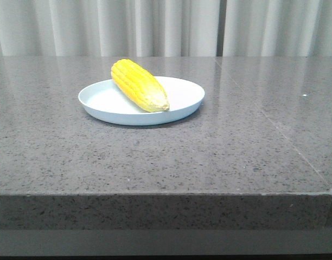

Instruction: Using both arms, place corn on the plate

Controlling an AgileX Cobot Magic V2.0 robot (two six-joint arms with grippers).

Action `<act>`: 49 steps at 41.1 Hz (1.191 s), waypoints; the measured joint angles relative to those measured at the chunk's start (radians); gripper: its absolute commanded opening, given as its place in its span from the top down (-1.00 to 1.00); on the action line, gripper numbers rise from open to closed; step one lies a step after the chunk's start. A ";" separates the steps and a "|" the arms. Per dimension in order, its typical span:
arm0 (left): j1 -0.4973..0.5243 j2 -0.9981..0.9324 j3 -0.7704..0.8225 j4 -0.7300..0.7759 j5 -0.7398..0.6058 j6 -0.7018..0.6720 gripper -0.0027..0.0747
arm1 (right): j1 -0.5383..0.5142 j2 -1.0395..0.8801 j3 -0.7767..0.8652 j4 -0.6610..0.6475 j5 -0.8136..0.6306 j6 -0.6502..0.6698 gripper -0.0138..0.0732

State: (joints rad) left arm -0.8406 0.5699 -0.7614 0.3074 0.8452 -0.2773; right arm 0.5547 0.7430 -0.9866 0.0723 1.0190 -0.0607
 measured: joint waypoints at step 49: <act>0.000 0.000 0.000 -0.045 -0.016 0.007 0.98 | 0.000 -0.160 0.104 -0.003 0.019 0.002 0.84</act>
State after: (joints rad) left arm -0.8406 0.5699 -0.7614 0.2623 0.8291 -0.2698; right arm 0.5547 0.5835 -0.8825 0.0692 1.0383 -0.0586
